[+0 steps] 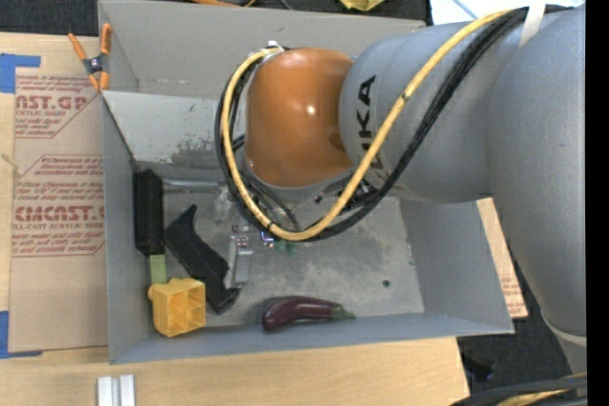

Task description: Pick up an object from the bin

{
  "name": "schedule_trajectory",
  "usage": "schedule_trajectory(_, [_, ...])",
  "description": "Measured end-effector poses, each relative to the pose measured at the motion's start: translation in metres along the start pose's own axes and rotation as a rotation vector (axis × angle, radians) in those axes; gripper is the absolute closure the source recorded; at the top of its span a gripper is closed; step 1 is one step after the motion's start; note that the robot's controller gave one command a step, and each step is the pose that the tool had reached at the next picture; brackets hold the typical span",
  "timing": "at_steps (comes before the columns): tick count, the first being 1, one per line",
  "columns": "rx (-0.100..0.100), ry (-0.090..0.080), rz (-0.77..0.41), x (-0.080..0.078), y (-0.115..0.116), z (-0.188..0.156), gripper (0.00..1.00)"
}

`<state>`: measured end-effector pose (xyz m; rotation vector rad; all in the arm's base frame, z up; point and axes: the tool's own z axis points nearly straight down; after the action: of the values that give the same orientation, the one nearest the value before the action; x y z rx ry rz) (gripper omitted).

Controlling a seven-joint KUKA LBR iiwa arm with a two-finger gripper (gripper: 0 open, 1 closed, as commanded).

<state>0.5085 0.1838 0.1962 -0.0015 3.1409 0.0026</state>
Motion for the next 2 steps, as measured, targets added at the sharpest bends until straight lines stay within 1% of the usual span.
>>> schedule_trajectory(1, [0.000, 0.000, -0.001, 0.000, 0.000, 0.000, 0.00])
schedule_trajectory(2, [0.001, -0.002, -0.094, -0.059, -0.042, 0.040, 0.00])
